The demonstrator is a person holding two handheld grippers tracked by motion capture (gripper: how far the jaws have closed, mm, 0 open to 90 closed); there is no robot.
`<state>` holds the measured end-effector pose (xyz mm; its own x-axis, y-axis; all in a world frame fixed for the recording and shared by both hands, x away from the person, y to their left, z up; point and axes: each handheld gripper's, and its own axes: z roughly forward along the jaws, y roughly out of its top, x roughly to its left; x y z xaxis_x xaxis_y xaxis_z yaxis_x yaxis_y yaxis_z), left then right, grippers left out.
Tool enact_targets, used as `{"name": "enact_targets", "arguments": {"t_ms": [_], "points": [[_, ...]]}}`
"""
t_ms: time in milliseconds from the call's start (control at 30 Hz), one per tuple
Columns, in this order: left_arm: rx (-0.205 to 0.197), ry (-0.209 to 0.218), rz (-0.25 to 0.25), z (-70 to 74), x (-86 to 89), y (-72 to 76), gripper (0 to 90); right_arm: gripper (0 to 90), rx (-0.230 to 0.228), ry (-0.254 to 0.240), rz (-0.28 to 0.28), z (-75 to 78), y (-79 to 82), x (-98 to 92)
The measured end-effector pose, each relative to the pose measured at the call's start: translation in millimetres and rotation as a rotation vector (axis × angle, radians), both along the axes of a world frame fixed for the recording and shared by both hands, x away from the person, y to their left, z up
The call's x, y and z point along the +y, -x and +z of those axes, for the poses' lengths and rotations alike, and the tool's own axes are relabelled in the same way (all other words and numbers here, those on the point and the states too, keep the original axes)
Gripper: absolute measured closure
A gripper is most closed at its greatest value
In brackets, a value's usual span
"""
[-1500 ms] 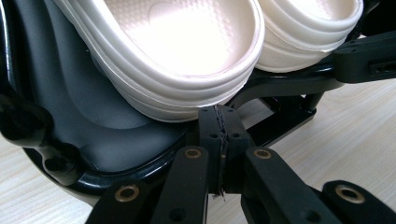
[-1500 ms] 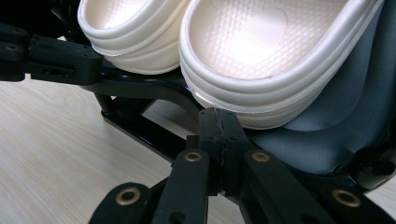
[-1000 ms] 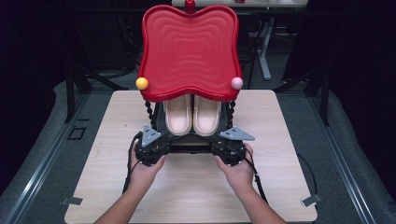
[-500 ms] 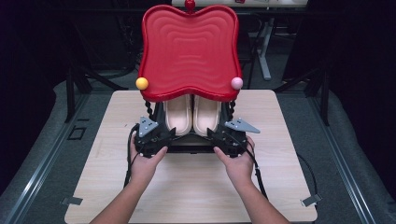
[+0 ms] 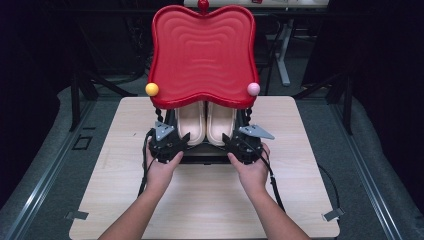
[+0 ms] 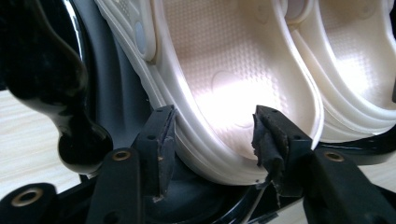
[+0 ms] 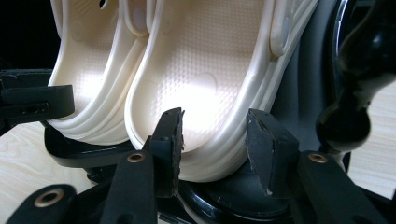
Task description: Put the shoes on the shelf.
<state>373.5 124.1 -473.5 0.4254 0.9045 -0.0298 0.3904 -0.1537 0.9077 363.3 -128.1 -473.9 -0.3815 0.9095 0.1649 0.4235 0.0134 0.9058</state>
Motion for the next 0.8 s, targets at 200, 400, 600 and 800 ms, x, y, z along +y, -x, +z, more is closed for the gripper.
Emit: {"name": "enact_targets", "arguments": {"t_ms": [200, 400, 600, 800], "points": [[-0.006, 0.003, 0.005, 0.5, 1.2, -2.7, 56.3, 58.4, -0.010, 0.013, -0.002, -0.3, -3.9, 1.2], [-0.012, -0.001, 0.007, 0.8, -0.7, -4.5, 56.9, 58.6, -0.017, 0.042, -0.014, -0.1, -7.3, 4.8], [-0.010, -0.013, -0.003, 1.2, 0.0, -4.8, 56.8, 58.3, -0.024, 0.053, -0.012, -0.3, -7.6, 6.0], [-0.009, -0.012, -0.001, 1.4, 0.0, -5.4, 56.7, 58.4, -0.025, 0.050, -0.019, -0.6, -7.9, 6.7]]}}
